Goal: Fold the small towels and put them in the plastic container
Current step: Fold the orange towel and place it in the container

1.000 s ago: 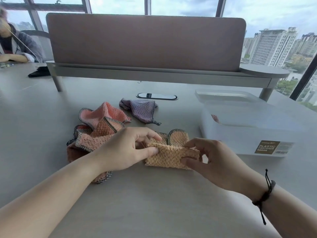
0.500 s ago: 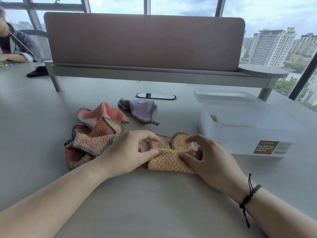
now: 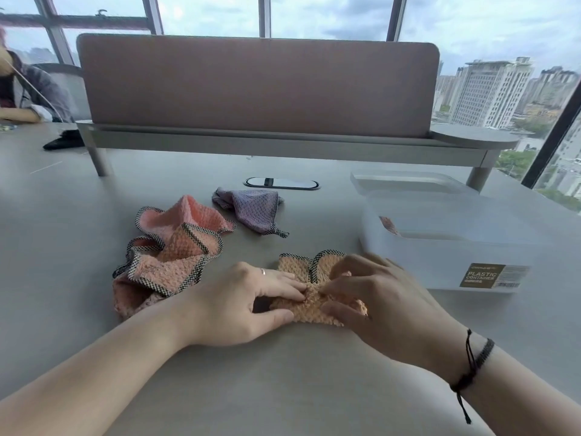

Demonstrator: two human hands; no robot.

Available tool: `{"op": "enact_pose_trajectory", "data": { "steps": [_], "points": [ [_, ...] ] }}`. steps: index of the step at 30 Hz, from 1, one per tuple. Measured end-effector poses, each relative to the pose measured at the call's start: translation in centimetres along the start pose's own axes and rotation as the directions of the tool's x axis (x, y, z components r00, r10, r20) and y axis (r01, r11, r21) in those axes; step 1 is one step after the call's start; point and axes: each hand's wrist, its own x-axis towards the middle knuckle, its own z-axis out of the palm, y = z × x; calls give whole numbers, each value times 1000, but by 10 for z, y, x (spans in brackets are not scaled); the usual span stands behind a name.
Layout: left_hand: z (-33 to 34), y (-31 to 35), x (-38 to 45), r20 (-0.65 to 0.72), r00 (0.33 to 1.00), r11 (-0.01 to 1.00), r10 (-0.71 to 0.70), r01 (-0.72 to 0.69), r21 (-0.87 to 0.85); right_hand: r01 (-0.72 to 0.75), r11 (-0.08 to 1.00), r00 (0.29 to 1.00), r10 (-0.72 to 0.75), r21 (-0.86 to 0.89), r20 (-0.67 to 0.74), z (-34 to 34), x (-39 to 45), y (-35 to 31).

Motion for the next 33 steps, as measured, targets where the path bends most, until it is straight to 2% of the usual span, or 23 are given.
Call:
{"op": "enact_pose_trajectory", "data": {
  "steps": [2, 4, 11, 15, 20, 25, 29, 33],
  "points": [
    [-1, -1, 0, 15, 1000, 1000, -9, 8, 26, 34, 999, 996, -36, 23, 84, 2, 0, 1],
    [-2, 0, 0, 11, 1000, 999, -19, 19, 48, 34, 999, 994, -37, 38, 101, 3, 1, 5],
    [-2, 6, 0, -91, 992, 993, -88, 94, 67, 35, 996, 999, -33, 85, -27, 2, 0, 3],
    [-2, 5, 2, -230, 955, 983, -185, 182, -33, -58, 978, 997, 68, 201, -43, 5, 0, 2],
    [3, -2, 6, -290, 921, 965, -261, 238, -113, -240, 896, 955, 288, 373, -77, 12, 5, 7],
    [9, -7, 10, -333, 880, 940, -337, 334, -69, -372, 864, 905, 419, 340, -74, 20, 11, 8],
    [12, -8, 11, -363, 851, 908, -378, 418, 34, -431, 883, 890, 450, 187, -72, 22, 13, 5],
    [12, -5, 11, -375, 827, 848, -418, 503, 164, -440, 884, 883, 458, 156, -106, 24, 15, 4]
  ]
}}
